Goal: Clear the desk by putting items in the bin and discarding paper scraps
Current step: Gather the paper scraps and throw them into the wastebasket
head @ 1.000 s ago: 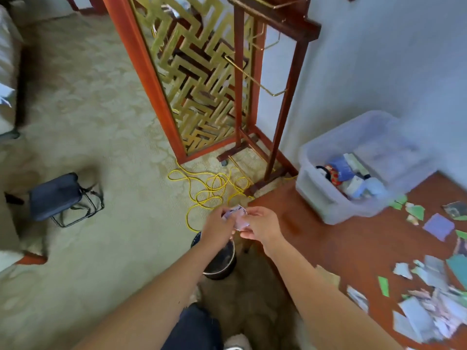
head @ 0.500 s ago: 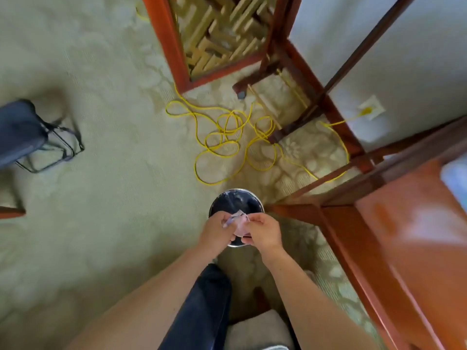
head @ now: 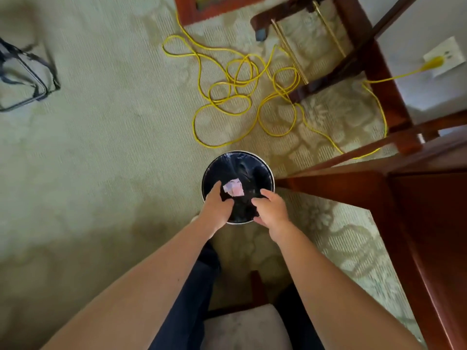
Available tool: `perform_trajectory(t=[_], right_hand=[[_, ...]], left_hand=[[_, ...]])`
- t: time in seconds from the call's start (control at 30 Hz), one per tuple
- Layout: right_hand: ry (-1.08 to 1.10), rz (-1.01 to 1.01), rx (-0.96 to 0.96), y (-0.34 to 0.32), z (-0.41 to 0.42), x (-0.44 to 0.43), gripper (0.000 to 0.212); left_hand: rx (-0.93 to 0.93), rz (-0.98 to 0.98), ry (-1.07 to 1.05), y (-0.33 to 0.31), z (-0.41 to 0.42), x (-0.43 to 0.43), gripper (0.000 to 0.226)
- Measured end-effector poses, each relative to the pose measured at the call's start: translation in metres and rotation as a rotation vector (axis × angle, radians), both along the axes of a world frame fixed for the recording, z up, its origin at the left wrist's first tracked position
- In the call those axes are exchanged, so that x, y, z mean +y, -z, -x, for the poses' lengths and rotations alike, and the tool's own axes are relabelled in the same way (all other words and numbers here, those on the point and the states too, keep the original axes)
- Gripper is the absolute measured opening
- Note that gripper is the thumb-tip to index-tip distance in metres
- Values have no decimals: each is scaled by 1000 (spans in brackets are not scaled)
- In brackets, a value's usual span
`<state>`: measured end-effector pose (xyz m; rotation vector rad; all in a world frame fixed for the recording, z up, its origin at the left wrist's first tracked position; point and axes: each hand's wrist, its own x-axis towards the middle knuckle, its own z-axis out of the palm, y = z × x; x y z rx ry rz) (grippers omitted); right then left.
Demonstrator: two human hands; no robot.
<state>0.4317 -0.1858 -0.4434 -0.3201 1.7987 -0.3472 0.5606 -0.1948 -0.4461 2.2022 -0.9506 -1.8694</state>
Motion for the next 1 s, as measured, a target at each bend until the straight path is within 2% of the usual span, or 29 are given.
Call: perform_trajectory(t=[0.17,0.33,0.63,0.77,1.0], right_hand=[[60,114,-9,-56,13,5,35],[171,303,-65,-150,18,10,20],[249,578,-3,-325,65,33,17],[342,628,43,-379,104,55,15],[546,598,211,-402,168,114,15]], left_hand=[[-10,84,-124,-56,12,5,47],[46,243,-222,-150,38,1,19],[185,479,-219,-329,90,16,18],[249,496,-135,-379,123,25,18],[345,464,207,-403,196,52,16]])
